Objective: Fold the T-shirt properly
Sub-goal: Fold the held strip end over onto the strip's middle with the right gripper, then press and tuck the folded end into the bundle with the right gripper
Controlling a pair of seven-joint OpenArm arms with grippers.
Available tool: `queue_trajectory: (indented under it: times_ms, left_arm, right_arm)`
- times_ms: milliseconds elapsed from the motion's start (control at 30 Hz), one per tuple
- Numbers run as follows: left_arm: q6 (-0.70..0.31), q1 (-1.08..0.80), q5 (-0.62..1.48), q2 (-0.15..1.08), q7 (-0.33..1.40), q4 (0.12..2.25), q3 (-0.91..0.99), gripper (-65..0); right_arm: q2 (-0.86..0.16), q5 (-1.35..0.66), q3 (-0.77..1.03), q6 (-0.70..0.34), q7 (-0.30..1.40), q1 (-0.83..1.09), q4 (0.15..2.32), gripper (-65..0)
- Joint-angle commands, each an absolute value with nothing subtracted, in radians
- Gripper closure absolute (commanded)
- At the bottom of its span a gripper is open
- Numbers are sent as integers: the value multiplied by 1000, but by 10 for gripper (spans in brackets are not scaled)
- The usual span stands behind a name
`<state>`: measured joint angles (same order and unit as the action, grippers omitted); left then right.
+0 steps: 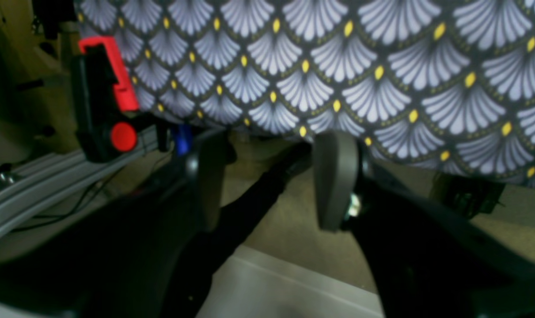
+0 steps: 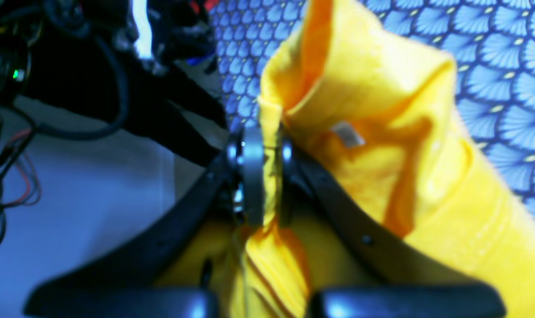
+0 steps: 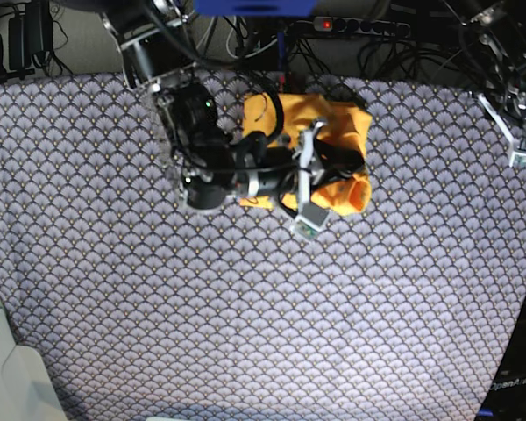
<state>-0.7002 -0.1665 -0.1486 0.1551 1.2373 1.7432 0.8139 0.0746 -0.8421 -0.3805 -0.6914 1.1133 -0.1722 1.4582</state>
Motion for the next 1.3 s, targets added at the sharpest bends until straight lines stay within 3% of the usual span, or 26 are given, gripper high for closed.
queue_trajectory:
  times_ms: [0, 133, 400, 633, 733, 967, 1267]
  left_arm:
    - [-698, -160, -151, 173, 1233, 1764, 817, -312]
    - [-698, -160, -151, 173, 1233, 1761, 817, -312]
    - [-698, -160, -151, 173, 1234, 1761, 817, -312]
    - [-698, -159, -151, 171, 1237, 1765, 814, -312]
    - [-698, -159, -151, 171, 1236, 1764, 814, -312]
    - [-698, -160, -151, 171, 1233, 1755, 816, -312]
    - [-698, -159, -150, 151, 1231, 1755, 817, -312]
  right_arm:
    - [84, -866, -380, -698, 1090, -193, 1468, 0]
    - [84, -866, -381, -698, 1089, -213, 1429, -9]
    - [42, -868, -384, -698, 1013, -237, 1325, -147]
    - [42, -872, -414, -698, 1023, -248, 1326, -310]
    - [42, -875, -449, -698, 1023, -265, 1333, -336]
    - [19, -869, -458, -698, 1024, -263, 1555, -323]
    - [-165, -872, -441, -698, 998, -208, 1604, -76]
